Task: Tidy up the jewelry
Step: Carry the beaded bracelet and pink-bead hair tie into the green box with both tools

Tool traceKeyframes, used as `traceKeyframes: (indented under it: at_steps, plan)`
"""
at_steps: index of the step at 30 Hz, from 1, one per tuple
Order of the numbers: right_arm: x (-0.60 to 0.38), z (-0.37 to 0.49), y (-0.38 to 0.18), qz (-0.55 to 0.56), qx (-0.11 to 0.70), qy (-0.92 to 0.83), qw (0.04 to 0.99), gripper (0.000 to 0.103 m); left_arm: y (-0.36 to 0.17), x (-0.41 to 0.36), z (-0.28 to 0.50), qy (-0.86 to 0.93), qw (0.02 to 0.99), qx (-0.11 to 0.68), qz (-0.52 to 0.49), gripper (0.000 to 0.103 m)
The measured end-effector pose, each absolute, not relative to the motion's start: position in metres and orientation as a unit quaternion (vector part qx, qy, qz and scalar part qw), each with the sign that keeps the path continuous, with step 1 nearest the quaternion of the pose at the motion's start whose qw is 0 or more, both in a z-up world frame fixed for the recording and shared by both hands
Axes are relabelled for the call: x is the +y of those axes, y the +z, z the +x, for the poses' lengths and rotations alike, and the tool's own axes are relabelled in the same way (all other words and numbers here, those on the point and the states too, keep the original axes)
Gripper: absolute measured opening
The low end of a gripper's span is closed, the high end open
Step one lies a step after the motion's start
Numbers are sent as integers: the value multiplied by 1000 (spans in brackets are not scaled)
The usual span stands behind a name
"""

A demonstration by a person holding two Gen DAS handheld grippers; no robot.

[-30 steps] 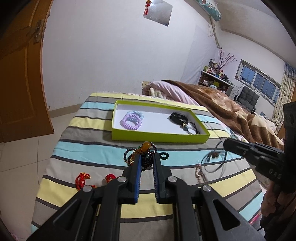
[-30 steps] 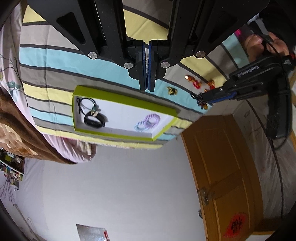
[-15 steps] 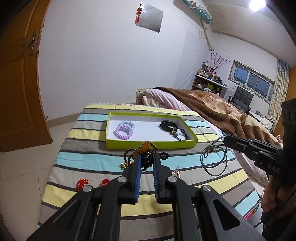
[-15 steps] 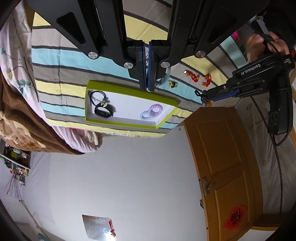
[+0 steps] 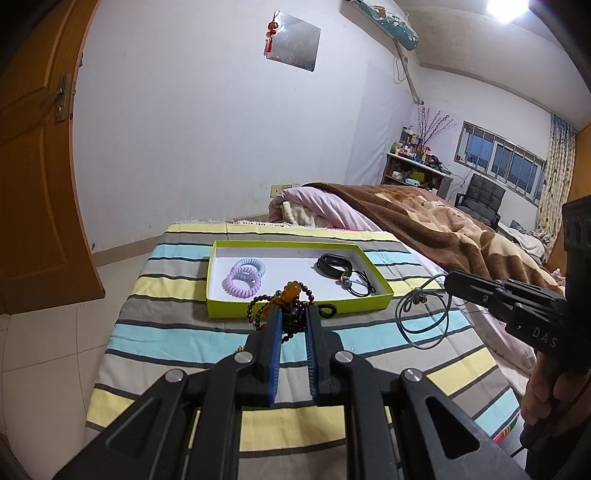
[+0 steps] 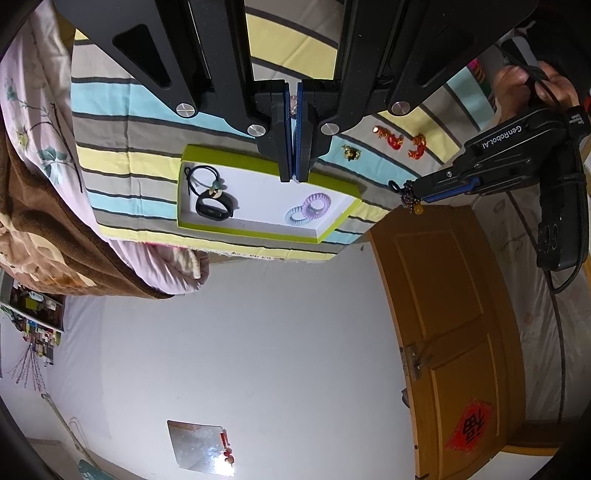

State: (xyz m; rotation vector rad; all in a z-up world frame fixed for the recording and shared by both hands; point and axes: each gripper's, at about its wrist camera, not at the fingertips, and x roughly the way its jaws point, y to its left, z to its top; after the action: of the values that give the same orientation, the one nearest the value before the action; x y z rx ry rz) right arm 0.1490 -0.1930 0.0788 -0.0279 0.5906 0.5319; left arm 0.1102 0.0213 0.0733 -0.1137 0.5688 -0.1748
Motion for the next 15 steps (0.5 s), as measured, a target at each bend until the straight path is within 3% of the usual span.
traceKeyframes:
  at_steps: [15]
  plan:
    - [-192,201,69,-18,300,244,922,1,65,20,170,-74,954,288,-40,13]
